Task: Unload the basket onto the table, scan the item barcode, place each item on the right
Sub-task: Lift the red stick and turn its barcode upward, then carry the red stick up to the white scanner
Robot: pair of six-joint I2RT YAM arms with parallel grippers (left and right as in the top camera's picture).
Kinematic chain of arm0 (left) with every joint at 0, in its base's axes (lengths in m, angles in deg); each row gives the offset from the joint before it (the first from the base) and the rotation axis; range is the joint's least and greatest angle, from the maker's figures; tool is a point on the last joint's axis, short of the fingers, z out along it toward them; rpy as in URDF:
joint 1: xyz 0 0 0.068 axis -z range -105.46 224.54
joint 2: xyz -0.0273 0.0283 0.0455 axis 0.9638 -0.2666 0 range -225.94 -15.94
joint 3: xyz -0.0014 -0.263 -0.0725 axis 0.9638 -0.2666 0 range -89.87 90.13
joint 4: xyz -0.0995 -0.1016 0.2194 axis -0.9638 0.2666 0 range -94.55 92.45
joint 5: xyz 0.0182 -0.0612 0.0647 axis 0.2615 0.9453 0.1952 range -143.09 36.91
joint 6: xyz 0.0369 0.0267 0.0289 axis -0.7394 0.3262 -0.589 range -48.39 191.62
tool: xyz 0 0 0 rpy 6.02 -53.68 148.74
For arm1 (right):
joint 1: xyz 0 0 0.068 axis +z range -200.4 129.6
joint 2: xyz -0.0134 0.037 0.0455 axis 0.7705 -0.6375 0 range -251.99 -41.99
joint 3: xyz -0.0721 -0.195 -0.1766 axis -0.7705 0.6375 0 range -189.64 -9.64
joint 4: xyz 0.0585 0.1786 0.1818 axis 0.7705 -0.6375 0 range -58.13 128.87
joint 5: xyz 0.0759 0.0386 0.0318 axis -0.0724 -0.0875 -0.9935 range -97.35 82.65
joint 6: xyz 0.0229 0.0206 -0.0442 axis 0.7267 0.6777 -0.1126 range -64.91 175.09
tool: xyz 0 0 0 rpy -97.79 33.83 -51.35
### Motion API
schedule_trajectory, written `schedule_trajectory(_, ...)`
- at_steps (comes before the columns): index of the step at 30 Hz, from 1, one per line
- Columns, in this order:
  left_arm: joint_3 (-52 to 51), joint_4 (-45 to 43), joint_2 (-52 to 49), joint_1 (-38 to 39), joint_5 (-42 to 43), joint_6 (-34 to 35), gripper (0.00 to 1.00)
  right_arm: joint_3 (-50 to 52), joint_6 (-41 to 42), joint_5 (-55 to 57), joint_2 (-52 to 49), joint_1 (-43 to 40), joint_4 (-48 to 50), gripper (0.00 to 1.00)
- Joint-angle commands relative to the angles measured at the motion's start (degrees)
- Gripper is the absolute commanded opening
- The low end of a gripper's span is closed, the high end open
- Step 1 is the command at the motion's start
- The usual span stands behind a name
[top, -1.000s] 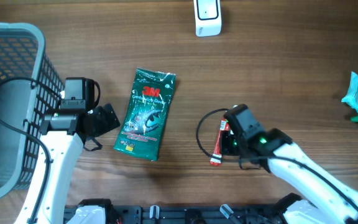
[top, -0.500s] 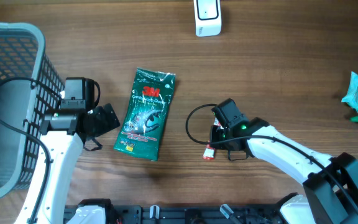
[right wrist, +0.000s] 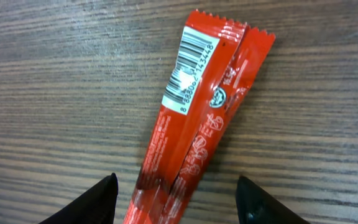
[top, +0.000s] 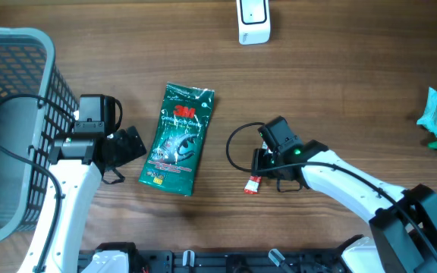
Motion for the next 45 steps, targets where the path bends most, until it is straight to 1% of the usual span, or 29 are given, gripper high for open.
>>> schedule_trajectory(1,-0.4,0.0,0.4,-0.3,0.1,-1.1,1.0,1.3,0.4,1.2,-4.4,-0.3,0.2,0.54)
schedule_trajectory(2,-0.4,0.0,0.4,-0.3,0.1,-1.1,1.0,1.3,0.2,1.0,-4.8,-0.3,0.2,0.51)
schedule_trajectory(4,-0.4,0.0,0.4,-0.3,0.1,-1.1,1.0,1.3,0.0,0.1,-6.3,-0.3,-0.2,0.42)
schedule_trajectory(5,-0.4,0.0,0.4,-0.3,0.1,-1.1,1.0,1.3,-0.1,-0.3,-7.6,-0.3,-0.1,0.36)
schedule_trajectory(9,-0.4,0.0,0.4,-0.3,0.1,-1.1,1.0,1.3,-2.1,-1.5,-11.1,-0.3,0.3,0.26)
schedule_trajectory(10,-0.4,0.0,0.4,-0.3,0.1,-1.1,1.0,1.3,-3.3,-2.7,-12.3,-0.3,0.7,0.22)
schedule_trajectory(12,-0.4,0.0,0.4,-0.3,0.1,-1.1,1.0,1.3,-3.5,-3.3,-13.7,-0.3,1.1,0.07)
schedule_trajectory(13,-0.4,0.0,0.4,-0.3,0.1,-1.1,1.0,1.3,-4.0,-3.3,-14.1,-0.3,1.4,0.04)
schedule_trajectory(18,-0.4,0.0,0.4,-0.3,0.1,-1.1,1.0,0.2,-5.4,-3.3,-13.0,-0.8,1.6,0.04)
schedule_trajectory(21,-0.4,0.0,0.4,-0.3,0.1,-1.1,1.0,-2.2,-8.8,-3.5,-8.7,-1.0,-1.7,0.04)
schedule_trajectory(24,-0.4,0.0,0.4,-0.3,0.1,-1.1,1.0,-5.0,-13.4,-3.5,-0.2,-0.9,-6.3,0.04)
schedule_trajectory(30,-0.4,0.0,0.4,-0.3,0.1,-1.1,1.0,-5.3,-21.3,-4.5,16.9,-0.9,-11.1,0.04)
schedule_trajectory(33,-0.4,0.0,0.4,-0.3,0.1,-1.1,1.0,-5.3,-29.8,-10.9,27.3,-0.9,-12.6,0.04)
schedule_trajectory(35,-0.4,0.0,0.4,-0.3,0.1,-1.1,1.0,-5.3,-35.2,-18.5,33.3,-0.9,-12.6,0.04)
schedule_trajectory(39,-0.4,0.0,0.4,-0.3,0.1,-1.1,1.0,-5.3,-43.6,-31.8,41.2,-0.9,-13.1,0.04)
schedule_trajectory(41,-0.4,0.0,0.4,-0.3,0.1,-1.1,1.0,-5.3,-45.5,-35.3,43.9,-0.9,-13.7,0.04)
schedule_trajectory(45,-0.4,0.0,0.4,-0.3,0.1,-1.1,1.0,-5.3,-45.7,-36.1,46.1,-0.9,-13.7,0.04)
